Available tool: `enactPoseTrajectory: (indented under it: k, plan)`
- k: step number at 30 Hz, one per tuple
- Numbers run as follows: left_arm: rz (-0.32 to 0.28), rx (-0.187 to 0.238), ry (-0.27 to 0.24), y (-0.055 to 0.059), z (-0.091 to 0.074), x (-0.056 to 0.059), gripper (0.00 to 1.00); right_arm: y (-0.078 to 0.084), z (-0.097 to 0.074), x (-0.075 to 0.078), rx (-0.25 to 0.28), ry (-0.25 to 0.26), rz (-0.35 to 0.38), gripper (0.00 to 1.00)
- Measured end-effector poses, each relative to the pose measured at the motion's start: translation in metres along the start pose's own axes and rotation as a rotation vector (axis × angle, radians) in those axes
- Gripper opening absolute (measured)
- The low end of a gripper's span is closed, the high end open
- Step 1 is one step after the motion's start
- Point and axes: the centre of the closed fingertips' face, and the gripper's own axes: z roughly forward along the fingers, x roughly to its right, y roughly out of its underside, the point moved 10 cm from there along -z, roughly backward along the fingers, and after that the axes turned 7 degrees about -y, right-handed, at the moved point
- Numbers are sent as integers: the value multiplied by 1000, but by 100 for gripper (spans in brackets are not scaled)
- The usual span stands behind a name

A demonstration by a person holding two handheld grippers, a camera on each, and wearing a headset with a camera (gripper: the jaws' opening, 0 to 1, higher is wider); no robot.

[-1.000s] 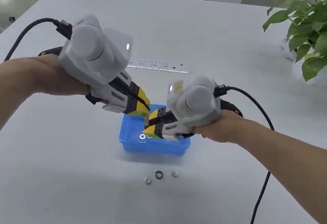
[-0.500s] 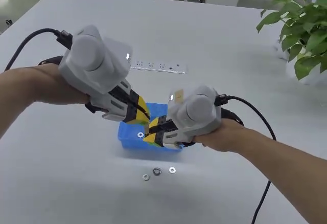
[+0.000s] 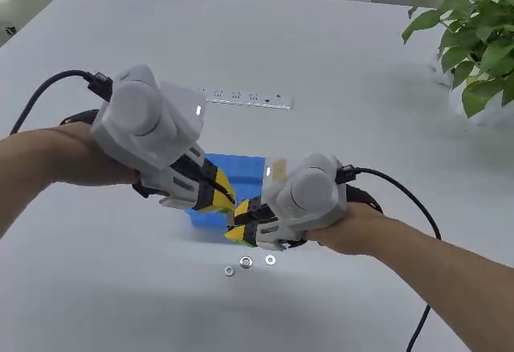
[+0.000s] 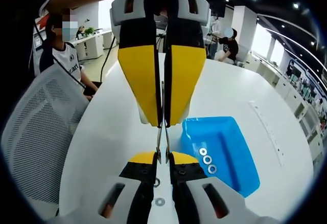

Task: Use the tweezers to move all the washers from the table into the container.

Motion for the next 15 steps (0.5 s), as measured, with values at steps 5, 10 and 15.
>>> enactPoseTrajectory:
  k: [5, 10, 15]
  plan:
    - [-1, -4, 11, 4, 5, 5, 5, 5, 6, -6, 0, -8, 11, 12]
    - [-7, -3, 19, 8, 9, 8, 5, 10, 9, -9, -1, -13, 17, 12]
    - [-9, -4, 26, 11, 12, 12, 5, 13, 12, -12, 1, -15, 22, 12]
